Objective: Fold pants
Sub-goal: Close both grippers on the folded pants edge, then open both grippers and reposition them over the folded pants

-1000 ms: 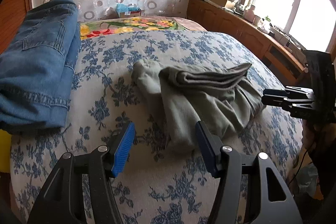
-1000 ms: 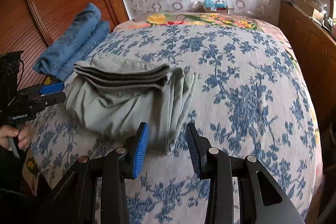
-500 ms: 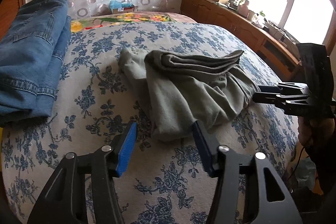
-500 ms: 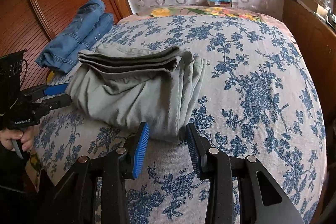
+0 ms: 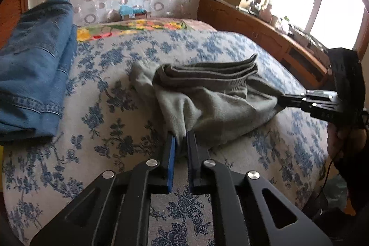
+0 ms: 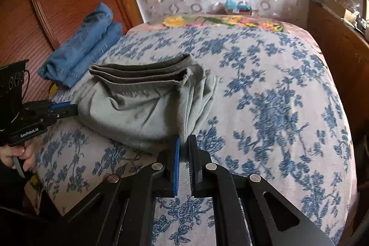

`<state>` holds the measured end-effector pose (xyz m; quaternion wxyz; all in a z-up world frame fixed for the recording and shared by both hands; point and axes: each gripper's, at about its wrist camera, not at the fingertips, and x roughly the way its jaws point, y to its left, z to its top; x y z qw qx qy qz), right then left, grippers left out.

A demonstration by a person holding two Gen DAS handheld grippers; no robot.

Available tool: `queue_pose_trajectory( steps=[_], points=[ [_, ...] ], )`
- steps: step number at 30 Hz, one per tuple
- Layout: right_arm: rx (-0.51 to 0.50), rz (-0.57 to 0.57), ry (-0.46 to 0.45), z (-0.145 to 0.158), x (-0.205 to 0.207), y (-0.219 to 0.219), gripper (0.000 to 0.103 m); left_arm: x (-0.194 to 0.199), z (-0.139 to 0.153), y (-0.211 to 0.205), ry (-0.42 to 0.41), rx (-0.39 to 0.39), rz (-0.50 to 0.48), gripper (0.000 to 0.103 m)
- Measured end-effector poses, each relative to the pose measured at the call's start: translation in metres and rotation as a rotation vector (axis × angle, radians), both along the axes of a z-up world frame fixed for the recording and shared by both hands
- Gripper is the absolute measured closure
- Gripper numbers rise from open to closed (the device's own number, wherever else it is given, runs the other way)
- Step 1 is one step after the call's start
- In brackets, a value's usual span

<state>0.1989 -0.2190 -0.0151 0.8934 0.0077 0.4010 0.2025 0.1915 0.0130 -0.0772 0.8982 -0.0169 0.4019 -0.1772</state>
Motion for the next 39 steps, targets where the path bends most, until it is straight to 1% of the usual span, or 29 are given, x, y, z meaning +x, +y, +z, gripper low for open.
queue_pose_trajectory(
  steps=[7,17,23,30,32,33,35,36,37,38,39],
  points=[
    [-0.007,0.003,-0.021,0.004,-0.013,0.001,0.097,-0.007,0.008,0.001,-0.02,0.009,0.002,0.093],
    [-0.004,0.011,-0.038,0.013,-0.041,-0.006,0.097,-0.037,0.018,-0.004,-0.032,0.008,-0.025,0.093],
    [0.001,0.014,-0.045,0.015,-0.057,-0.012,0.097,-0.051,0.01,-0.011,-0.007,0.005,-0.037,0.093],
    [-0.007,0.023,-0.043,0.02,-0.063,-0.011,0.097,-0.052,0.009,-0.016,0.005,0.02,-0.035,0.092],
    [-0.011,0.024,-0.044,0.022,-0.063,-0.011,0.097,-0.051,0.008,-0.015,0.012,0.023,-0.03,0.087],
    [-0.014,0.023,-0.045,0.022,-0.063,-0.01,0.094,-0.049,0.008,-0.014,0.014,0.026,-0.025,0.085],
    [-0.022,0.014,-0.051,0.023,-0.062,-0.01,0.093,-0.047,0.008,-0.013,0.015,0.036,-0.012,0.073],
    [-0.022,0.012,-0.052,0.023,-0.061,-0.01,0.093,-0.045,0.008,-0.012,0.015,0.039,-0.009,0.071],
    [-0.022,0.011,-0.053,0.024,-0.06,-0.01,0.092,-0.044,0.008,-0.011,0.014,0.038,-0.006,0.064],
    [-0.023,0.007,-0.057,0.025,-0.059,-0.011,0.09,-0.042,0.009,-0.01,0.01,0.033,-0.002,0.055],
    [-0.023,0.005,-0.063,0.025,-0.058,-0.011,0.087,-0.04,0.01,-0.009,0.007,0.028,-0.001,0.054]
  ],
)
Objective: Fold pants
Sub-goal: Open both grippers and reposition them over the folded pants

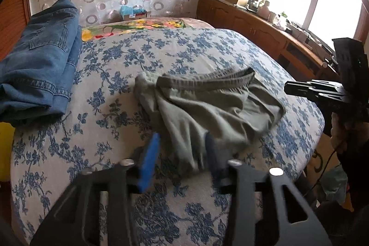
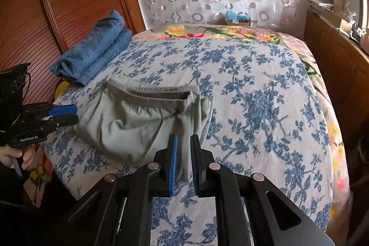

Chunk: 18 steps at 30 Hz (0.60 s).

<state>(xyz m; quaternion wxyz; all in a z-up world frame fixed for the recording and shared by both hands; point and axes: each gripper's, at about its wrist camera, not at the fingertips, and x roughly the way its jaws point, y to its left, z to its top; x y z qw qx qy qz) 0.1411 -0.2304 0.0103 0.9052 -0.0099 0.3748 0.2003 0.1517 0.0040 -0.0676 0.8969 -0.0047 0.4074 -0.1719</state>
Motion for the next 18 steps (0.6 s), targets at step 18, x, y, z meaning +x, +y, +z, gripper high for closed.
queue_pose_trajectory(
  steps=[18],
  points=[
    [0.003,0.056,0.004,-0.02,0.07,0.02,0.072,0.066,-0.006,-0.013,0.007,0.029,-0.005,0.051]
  ],
)
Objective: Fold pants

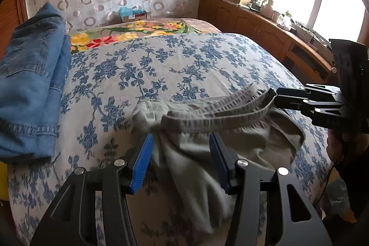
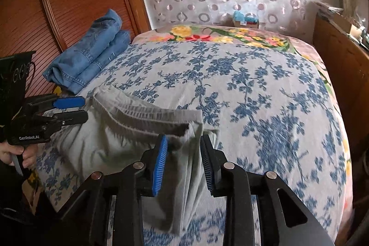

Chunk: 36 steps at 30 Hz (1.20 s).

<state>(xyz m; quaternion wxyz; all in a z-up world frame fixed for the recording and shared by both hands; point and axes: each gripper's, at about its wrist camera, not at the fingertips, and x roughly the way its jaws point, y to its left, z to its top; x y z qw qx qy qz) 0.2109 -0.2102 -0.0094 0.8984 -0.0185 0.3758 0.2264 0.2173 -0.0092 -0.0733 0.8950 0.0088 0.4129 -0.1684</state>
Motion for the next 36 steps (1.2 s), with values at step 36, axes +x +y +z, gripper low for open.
queue_pose_trajectory(
  steps=[36],
  points=[
    [0.019,-0.014,0.006,-0.011,0.045,0.015,0.096,0.022,0.016,0.001,-0.079,-0.03,-0.014,0.09]
  ],
)
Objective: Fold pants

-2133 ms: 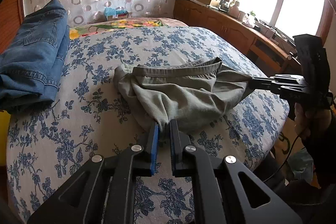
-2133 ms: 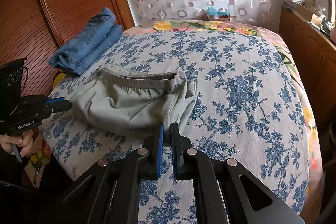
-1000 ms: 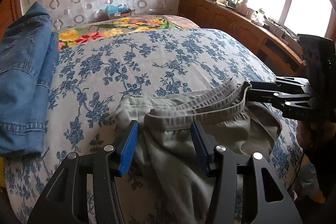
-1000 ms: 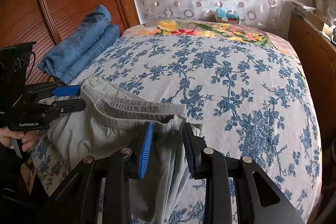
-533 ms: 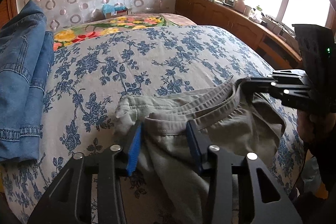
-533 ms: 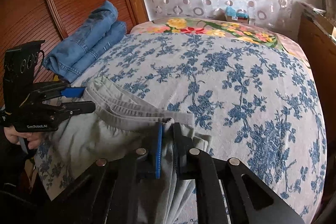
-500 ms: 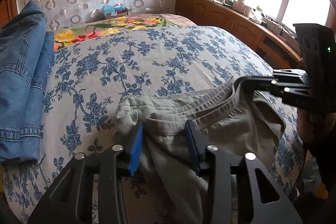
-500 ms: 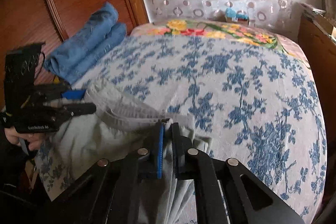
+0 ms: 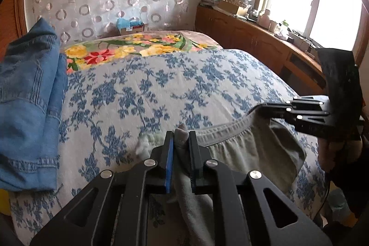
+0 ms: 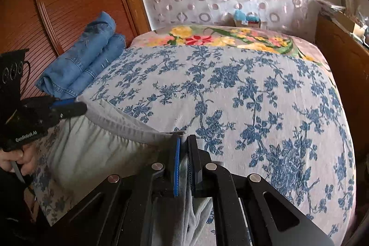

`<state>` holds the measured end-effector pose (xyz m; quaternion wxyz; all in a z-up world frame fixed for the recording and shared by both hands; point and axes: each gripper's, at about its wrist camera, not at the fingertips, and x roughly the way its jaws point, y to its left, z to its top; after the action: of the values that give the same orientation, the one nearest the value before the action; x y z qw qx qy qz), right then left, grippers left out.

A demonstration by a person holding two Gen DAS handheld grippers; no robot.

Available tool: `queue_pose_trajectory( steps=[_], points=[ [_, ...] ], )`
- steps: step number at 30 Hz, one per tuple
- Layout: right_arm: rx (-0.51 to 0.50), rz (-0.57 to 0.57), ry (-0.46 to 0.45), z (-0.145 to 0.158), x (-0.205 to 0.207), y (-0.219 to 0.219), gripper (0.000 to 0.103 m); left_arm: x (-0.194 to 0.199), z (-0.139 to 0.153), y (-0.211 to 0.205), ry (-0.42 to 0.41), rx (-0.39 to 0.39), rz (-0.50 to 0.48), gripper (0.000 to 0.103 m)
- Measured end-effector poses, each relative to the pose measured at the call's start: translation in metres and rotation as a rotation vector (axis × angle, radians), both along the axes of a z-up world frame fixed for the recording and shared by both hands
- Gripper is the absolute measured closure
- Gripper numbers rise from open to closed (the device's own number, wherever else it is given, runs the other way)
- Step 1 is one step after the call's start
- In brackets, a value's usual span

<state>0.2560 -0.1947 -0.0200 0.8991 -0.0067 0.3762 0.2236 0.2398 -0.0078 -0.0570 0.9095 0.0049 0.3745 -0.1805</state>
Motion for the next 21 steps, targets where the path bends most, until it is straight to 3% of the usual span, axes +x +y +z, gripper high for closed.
queue_pose_trajectory(
  steps=[6,9,13,15,21],
  points=[
    [0.011,-0.024,0.003,0.007,-0.002,-0.006,0.092,0.009,-0.001,-0.003,0.013,0.008,0.008,0.089],
    [0.006,-0.038,-0.002,0.012,-0.01,-0.009,0.09,0.009,-0.005,-0.002,0.037,0.031,0.04,0.079],
    [0.021,-0.045,-0.009,0.016,-0.023,-0.014,0.082,-0.001,-0.001,0.005,0.034,0.017,0.048,0.054],
    [0.018,-0.057,-0.009,0.017,-0.031,-0.017,0.076,-0.008,0.001,0.008,0.027,0.012,0.048,0.054],
    [0.037,-0.064,0.002,0.019,-0.06,-0.029,0.075,-0.038,0.0,0.018,0.035,0.029,0.065,0.054]
  ],
)
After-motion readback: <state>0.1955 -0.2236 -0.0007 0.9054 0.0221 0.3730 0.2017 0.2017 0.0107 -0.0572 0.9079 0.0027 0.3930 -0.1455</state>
